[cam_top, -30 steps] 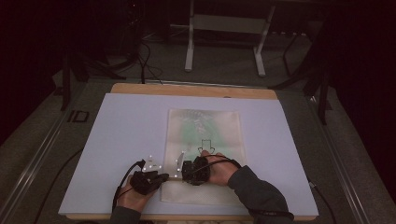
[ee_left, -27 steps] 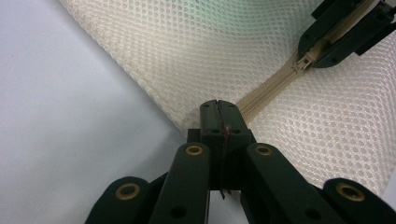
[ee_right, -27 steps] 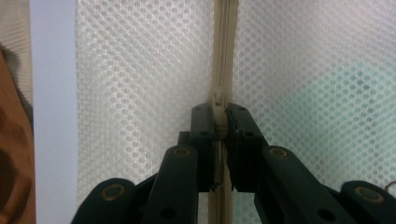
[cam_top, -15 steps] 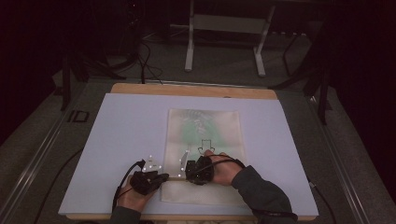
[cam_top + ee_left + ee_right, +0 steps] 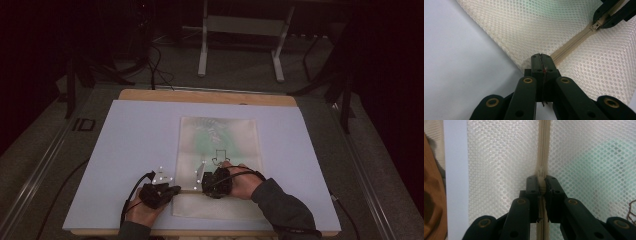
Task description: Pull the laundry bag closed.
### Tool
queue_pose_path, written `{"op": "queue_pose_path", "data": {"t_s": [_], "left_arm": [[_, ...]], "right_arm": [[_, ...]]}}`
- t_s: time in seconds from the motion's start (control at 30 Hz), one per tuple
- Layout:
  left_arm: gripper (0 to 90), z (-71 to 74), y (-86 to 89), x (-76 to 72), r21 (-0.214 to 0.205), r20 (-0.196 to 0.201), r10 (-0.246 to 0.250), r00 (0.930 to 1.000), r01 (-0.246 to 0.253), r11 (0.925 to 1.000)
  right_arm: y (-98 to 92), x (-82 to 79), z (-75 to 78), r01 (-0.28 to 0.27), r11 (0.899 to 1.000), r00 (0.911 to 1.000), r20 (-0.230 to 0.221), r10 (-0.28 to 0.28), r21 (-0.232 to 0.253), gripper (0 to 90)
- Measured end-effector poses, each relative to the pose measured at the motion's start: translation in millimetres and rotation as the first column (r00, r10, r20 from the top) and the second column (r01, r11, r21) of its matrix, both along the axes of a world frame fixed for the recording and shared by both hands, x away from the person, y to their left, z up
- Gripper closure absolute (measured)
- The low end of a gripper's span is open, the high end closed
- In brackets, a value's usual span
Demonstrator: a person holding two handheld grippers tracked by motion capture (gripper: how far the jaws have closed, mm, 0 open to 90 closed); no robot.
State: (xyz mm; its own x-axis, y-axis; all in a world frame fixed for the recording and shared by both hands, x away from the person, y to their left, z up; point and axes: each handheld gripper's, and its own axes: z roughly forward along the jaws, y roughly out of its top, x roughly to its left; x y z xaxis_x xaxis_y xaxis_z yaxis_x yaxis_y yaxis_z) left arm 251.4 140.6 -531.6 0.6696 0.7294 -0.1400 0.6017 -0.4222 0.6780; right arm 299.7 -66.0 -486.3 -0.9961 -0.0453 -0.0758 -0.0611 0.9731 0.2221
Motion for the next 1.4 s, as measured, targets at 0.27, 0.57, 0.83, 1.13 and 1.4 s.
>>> {"op": "queue_pose_path", "data": {"t_s": [0.27,0.57,0.83,1.13,1.4], "left_arm": [[89.6,-0.1,-0.1,-0.2,0.0,0.001,0.001,1.0,-0.001,1.0],[89.6,0.0,0.0,-0.1,0.0,0.0,0.0,1.0,0.0,1.0],[89.6,-0.1,0.1,0.0,-0.001,0.0,0.0,1.0,0.0,1.0],[89.6,0.0,0.1,0.0,-0.001,-0.001,-0.001,1.0,0.001,1.0],[89.6,0.1,0.1,0.2,0.0,-0.002,-0.001,1.0,0.001,1.0]], "right_arm": [[-1.9,-0.2,-0.4,-0.003,1.0,1.0,0.001,0.003,0.001,82.4],[-5.3,0.2,0.1,-0.002,1.0,1.0,-0.001,0.002,-0.01,82.5],[-5.7,0.1,0.9,0.0,1.0,1.0,-0.006,-0.001,-0.01,82.5],[-8.6,0.0,-1.9,0.0,1.0,1.0,-0.006,0.0,-0.018,82.5],[-10.5,0.6,-0.1,-0.001,1.0,1.0,-0.007,0.001,-0.011,82.5]]}}
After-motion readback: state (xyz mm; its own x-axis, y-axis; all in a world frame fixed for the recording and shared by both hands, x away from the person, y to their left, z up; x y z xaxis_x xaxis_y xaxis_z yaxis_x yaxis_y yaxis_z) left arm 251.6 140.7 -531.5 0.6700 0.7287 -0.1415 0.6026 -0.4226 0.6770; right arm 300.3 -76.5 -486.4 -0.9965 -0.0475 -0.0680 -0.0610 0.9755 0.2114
